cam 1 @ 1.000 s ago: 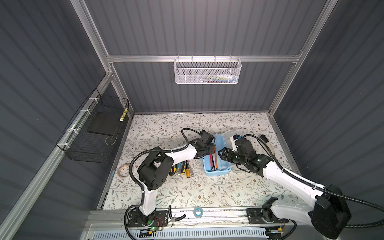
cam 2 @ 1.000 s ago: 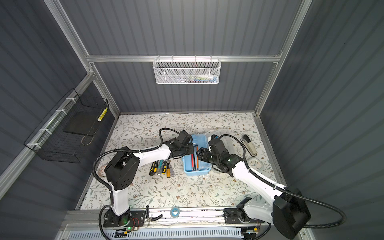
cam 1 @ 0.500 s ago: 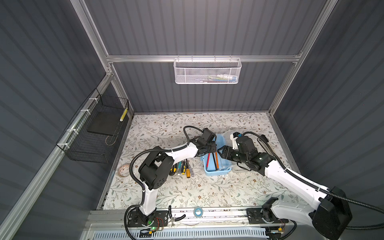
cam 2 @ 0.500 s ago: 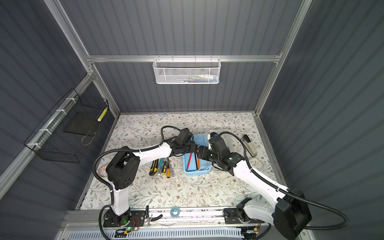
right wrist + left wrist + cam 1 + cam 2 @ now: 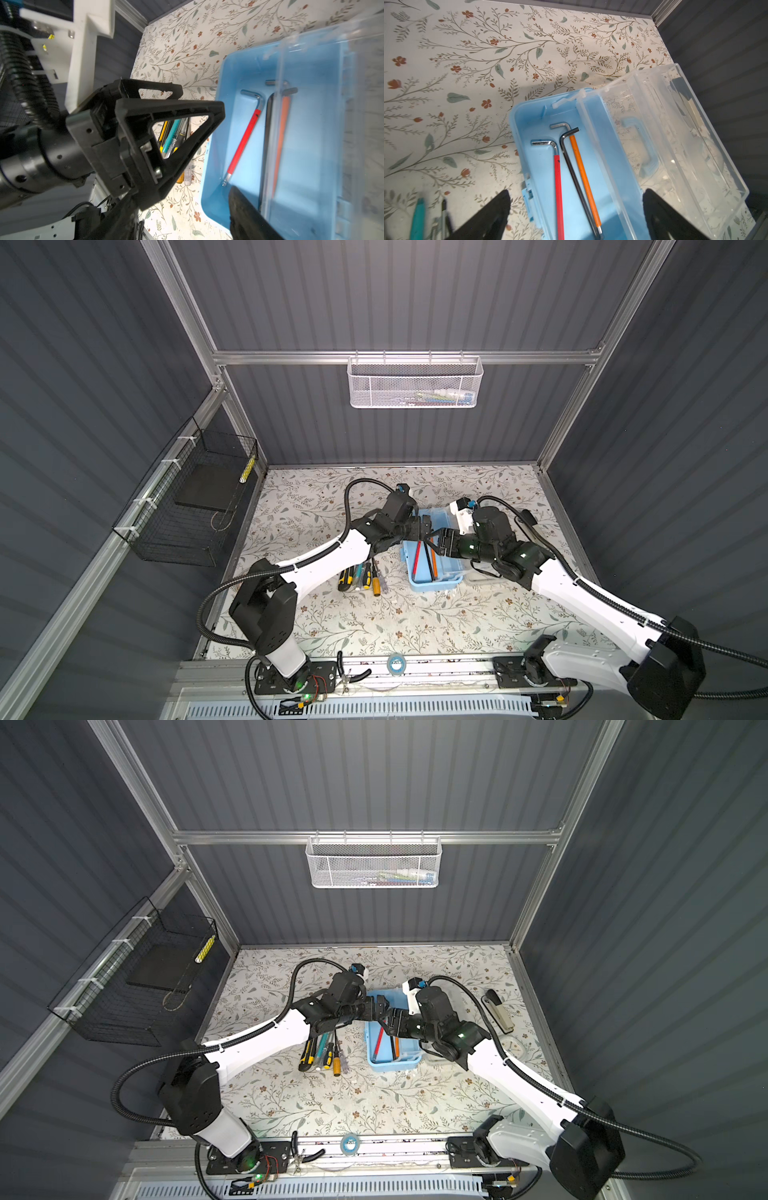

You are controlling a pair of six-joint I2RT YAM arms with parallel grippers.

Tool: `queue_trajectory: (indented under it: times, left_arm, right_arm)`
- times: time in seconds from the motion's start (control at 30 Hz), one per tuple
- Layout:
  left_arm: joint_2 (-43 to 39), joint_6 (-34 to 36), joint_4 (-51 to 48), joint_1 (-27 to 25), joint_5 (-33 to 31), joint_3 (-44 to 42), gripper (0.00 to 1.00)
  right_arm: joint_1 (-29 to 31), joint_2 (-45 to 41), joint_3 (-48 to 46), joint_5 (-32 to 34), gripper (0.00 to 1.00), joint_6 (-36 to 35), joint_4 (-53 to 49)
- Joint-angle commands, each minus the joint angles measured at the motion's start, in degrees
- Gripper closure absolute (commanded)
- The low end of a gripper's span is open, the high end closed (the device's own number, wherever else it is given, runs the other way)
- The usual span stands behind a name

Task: Pack the tool kit
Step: 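Lower the red hex key into the blue box and open the left gripper, then move the left gripper back over the yellow-black utility knife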

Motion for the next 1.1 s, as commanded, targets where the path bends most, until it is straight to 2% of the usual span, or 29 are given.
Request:
queue_trajectory:
  times: [0.0, 0.03, 0.3, 0.53, 0.7, 0.87, 1.07]
  left_arm:
    - [-5.5, 2.4, -7.2, 0.4, -2.7, 0.8, 0.0]
    - [-6.1, 2.1, -8.6, 0.6, -4.4, 0.9, 0.0]
    - [-10.0, 1.0, -12.2, 2.8, -5.3, -3.1, 0.0]
    - [-14.3, -0.4, -14.8, 7.5, -3.1, -7.4, 0.01]
    - [-14.9, -0.3, -16.1, 10.8, -3.1, -9.7, 0.06]
    - [-13.8, -0.6, -17.1, 12.1, -4.2, -11.7, 0.09]
    - [-11.9, 0.0, -14.9, 12.8, -4.2, -14.3, 0.17]
  right_arm:
    - [-1.0, -0.5, -0.5, 5.0, 0.33, -1.1, -3.8]
    - [-0.8, -0.5, -0.5, 5.1, 0.33, -1.3, -4.1]
    - [2.3, 0.9, -0.9, 5.9, 0.33, -1.5, -4.0]
    - [5.4, 2.7, -0.8, 7.1, 0.34, -0.7, -3.0]
    - [7.9, 3.8, 0.9, 9.3, 0.34, -1.6, -4.8]
    - [8.3, 4.6, 0.4, 9.6, 0.34, -0.9, -4.3]
    - [8.4, 5.8, 1.1, 9.9, 0.35, -0.8, -4.2]
